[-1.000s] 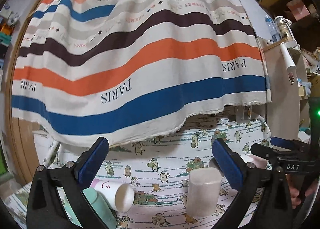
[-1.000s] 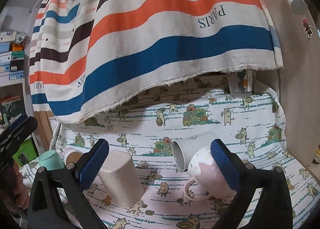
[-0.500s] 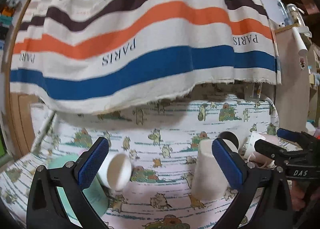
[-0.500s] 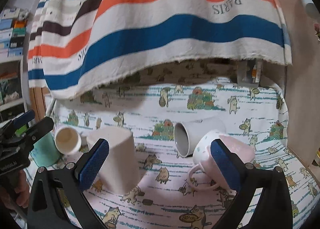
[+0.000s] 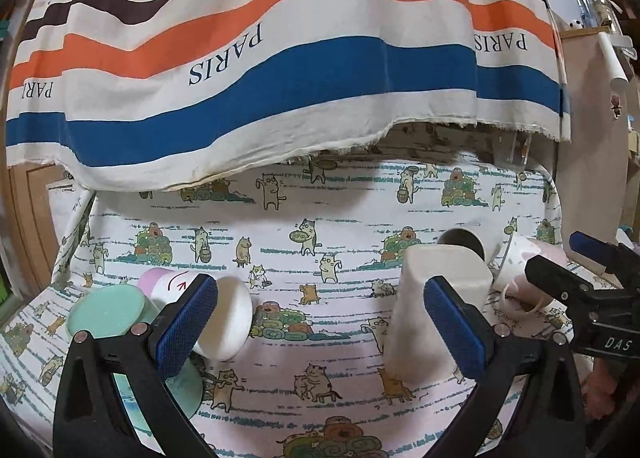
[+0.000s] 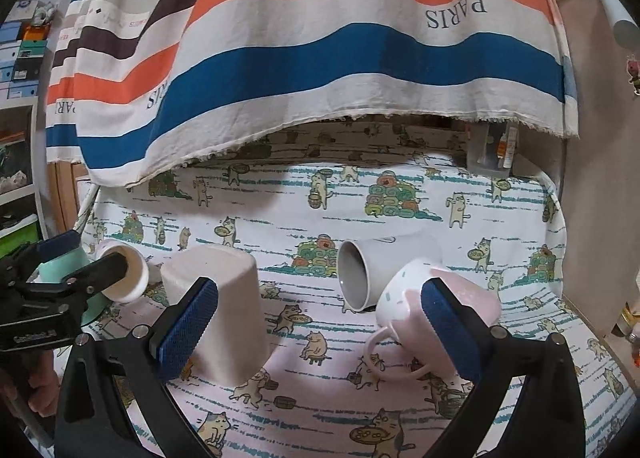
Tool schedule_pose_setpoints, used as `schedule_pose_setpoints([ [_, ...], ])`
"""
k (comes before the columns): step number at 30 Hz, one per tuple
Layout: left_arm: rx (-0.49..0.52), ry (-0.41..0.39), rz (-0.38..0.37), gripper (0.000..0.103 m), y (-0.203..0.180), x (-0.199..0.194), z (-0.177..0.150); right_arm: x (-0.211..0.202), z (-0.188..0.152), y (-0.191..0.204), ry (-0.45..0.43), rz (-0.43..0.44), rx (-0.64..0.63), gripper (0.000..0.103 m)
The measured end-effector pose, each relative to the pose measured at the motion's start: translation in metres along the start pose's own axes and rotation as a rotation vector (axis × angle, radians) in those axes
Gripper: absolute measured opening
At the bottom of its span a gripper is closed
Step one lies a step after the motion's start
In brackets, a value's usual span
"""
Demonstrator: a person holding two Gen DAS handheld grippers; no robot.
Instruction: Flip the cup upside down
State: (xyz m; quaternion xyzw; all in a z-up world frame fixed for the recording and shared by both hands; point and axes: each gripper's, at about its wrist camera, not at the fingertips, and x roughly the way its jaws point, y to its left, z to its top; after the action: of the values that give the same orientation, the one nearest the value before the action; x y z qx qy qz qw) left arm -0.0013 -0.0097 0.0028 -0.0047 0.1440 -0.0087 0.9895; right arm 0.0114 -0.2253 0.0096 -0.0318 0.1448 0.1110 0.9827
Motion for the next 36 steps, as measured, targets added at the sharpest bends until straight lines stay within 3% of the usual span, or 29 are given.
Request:
schedule_pose_setpoints([
  [15, -0.014, 0.0, 0.04, 0.103, 0.0045, 0.0008, 0.0013, 0.0009, -0.0002, -0.0024, 0.0, -0.029, 0.004, 0.102],
  [36, -0.007, 0.002, 0.035, 0.103, 0.0043, -0.0003, 0.0008, 0.0012, -0.0002, -0.0016, 0.0, -0.027, 0.003, 0.102],
])
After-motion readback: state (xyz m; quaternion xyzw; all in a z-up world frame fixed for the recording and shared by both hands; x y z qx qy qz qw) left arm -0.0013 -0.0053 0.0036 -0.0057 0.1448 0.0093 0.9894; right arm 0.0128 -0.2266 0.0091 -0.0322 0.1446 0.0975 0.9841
